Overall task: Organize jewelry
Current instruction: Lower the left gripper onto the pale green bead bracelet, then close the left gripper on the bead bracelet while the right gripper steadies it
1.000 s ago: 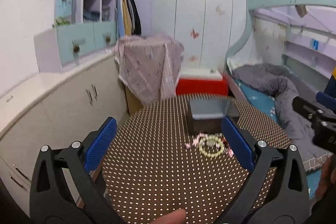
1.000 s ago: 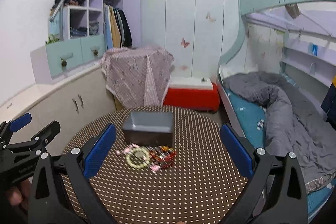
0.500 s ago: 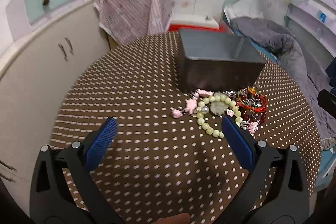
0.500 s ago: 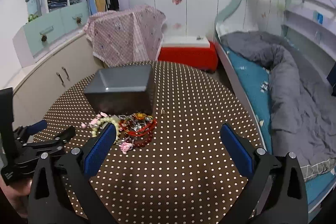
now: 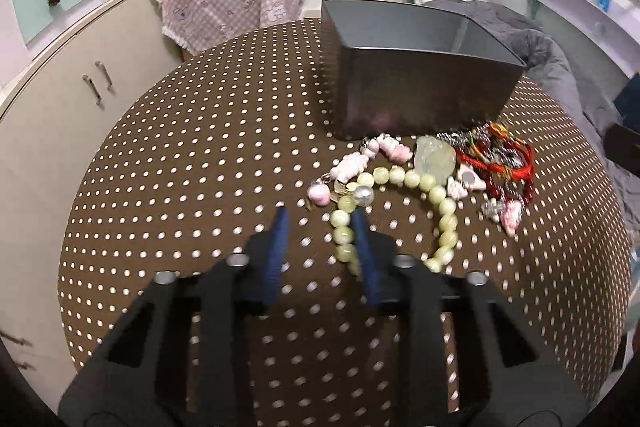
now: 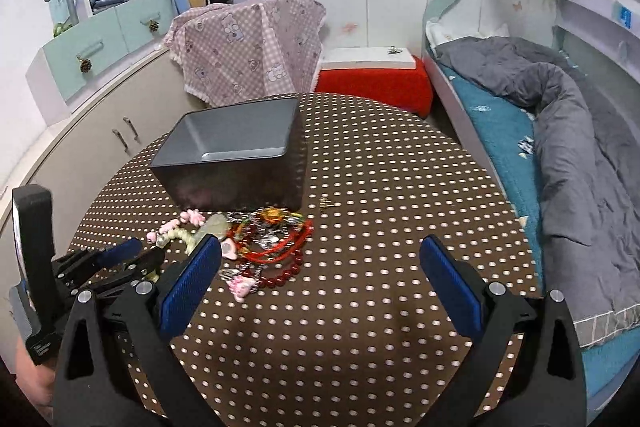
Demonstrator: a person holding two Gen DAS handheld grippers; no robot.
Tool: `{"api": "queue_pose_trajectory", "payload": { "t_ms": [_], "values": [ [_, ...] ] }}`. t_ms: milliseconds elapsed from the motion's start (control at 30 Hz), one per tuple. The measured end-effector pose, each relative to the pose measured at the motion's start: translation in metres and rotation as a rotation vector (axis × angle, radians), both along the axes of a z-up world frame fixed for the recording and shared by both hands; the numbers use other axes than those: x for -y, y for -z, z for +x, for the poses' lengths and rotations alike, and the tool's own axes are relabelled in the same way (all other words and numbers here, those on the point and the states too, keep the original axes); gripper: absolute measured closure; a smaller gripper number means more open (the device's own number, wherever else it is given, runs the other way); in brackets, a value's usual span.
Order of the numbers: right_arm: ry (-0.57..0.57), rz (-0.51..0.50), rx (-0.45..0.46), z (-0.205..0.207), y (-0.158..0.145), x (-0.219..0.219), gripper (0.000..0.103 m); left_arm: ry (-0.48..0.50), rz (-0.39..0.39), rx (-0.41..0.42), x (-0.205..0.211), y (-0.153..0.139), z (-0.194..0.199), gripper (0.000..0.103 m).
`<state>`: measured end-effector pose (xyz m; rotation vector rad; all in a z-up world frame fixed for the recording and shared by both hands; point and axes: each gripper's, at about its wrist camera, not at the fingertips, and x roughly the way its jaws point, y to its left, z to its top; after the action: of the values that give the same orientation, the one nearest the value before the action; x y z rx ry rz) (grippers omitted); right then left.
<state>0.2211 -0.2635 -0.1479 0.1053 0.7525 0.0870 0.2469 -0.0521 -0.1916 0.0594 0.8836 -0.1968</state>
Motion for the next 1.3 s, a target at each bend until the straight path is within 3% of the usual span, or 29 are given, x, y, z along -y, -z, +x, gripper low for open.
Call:
{"api": "queue_pose_trajectory", "payload": {
  "t_ms": [100,700,800,867,967,1300],
  "values": [
    [-0.038,0.005,0.002,0.003,-0.001,-0.012,0.007,0.036,-0.03,-0.003,-0.013,-0.001,-0.006,0.094],
    [-0.373,0.04,-0.061,0.022,0.013,-0.102,0.01,0.039,-0.078,0.066,-0.058,-0.022,-0.029,0.094],
    [-0.457,0.06,-0.072,0.025,0.018,-0.118,0.021,0.055,-0.064,0.05,-0.056,-0.016,-0.027,0.094],
    [-0.512,0.042,-0.098,0.029,0.025,-0.132,0.039,0.055,-0.069,0.021,-0.057,-0.007,-0.025,0.094],
    [-0.574,0.019,-0.126,0.031,0.034,-0.147,0.055,0.048,-0.082,-0.003,-0.061,0.001,-0.023,0.094],
    [-0.718,0.02,-0.143,0.035,0.041,-0.172,0.077,0.073,-0.083,0.009,-0.061,0.003,-0.025,0.093]
  ]
}}
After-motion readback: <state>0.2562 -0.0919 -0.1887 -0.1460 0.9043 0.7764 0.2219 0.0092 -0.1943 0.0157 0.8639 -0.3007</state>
